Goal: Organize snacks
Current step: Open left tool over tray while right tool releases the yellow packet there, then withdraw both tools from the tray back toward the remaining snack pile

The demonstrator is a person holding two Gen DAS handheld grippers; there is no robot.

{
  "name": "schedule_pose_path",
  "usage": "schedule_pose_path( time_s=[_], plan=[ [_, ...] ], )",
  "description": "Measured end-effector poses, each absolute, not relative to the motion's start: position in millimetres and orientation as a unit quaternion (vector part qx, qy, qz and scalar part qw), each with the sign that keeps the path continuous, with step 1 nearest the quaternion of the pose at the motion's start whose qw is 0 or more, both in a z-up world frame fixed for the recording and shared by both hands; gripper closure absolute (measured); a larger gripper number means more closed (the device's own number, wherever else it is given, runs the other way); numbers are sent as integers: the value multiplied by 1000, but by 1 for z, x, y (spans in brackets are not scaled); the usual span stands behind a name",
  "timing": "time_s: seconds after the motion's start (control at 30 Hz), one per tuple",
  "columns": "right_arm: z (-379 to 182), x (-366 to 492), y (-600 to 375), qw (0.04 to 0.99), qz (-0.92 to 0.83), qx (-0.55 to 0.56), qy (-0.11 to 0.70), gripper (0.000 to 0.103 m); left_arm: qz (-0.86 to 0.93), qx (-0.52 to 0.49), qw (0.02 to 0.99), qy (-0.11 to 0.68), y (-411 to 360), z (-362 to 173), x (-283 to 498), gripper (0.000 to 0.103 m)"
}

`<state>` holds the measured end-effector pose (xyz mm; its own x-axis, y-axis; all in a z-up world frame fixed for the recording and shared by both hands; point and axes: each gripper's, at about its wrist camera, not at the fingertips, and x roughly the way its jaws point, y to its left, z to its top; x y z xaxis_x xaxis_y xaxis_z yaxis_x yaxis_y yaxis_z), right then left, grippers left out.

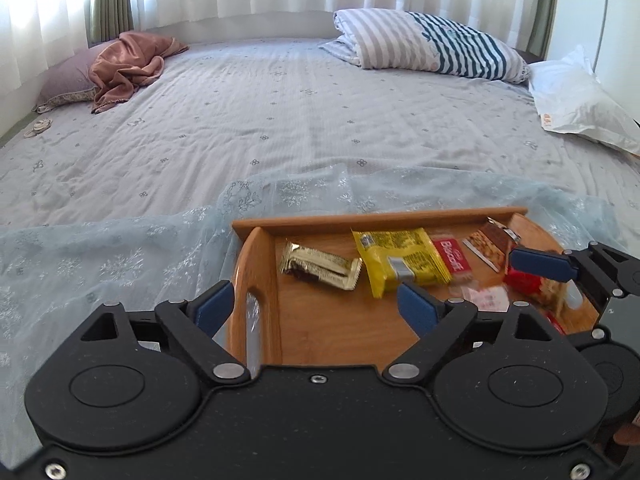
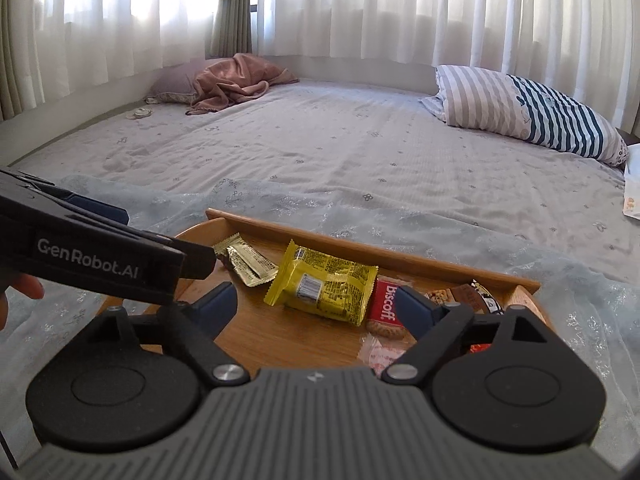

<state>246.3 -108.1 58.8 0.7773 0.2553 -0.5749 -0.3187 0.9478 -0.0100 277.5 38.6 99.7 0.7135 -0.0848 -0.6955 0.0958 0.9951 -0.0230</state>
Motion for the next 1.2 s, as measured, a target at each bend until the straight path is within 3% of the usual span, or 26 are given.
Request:
schedule_pose_path(
  time_s=[0.77, 1.2],
  plan=[
    [42, 109, -136, 941, 209, -78, 254, 0, -93, 2, 935, 343, 33, 82, 120, 9],
    [25, 59, -154, 949, 192, -20, 250, 0, -96, -21, 929, 356, 38, 56, 70, 7]
  ],
)
